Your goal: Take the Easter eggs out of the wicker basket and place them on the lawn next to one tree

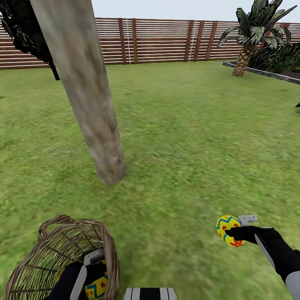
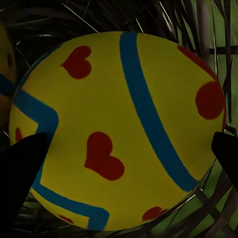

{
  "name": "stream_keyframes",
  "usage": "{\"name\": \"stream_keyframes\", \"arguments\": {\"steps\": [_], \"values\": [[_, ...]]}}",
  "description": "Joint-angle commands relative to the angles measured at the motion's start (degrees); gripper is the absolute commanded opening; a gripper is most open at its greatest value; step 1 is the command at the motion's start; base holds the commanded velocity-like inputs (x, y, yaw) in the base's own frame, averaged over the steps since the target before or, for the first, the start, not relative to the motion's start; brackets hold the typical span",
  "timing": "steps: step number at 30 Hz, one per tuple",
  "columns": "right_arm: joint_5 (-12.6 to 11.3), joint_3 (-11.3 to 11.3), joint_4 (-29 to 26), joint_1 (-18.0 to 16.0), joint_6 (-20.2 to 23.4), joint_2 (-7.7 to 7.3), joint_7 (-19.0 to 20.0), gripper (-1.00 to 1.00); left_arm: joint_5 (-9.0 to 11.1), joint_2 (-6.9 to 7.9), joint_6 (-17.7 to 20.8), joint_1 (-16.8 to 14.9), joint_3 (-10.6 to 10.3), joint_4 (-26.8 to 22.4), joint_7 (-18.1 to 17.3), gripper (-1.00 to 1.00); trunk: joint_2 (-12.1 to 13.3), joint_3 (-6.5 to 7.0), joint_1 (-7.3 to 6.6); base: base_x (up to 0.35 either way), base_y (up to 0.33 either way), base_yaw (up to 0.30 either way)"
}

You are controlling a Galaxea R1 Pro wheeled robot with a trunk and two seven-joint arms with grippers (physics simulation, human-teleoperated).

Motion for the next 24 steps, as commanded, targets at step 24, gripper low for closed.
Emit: {"name": "stream_keyframes", "arguments": {"steps": [24], "values": [[0.22,-0.16,0.1,-0.01,0.3,0.05,0.18,-1.0,0.04,-0.9,0.31,-0.01,0.13,0.08,0.29,-1.0,0.05,1.06,-0.14,0.0,0.0,0.0]]}}
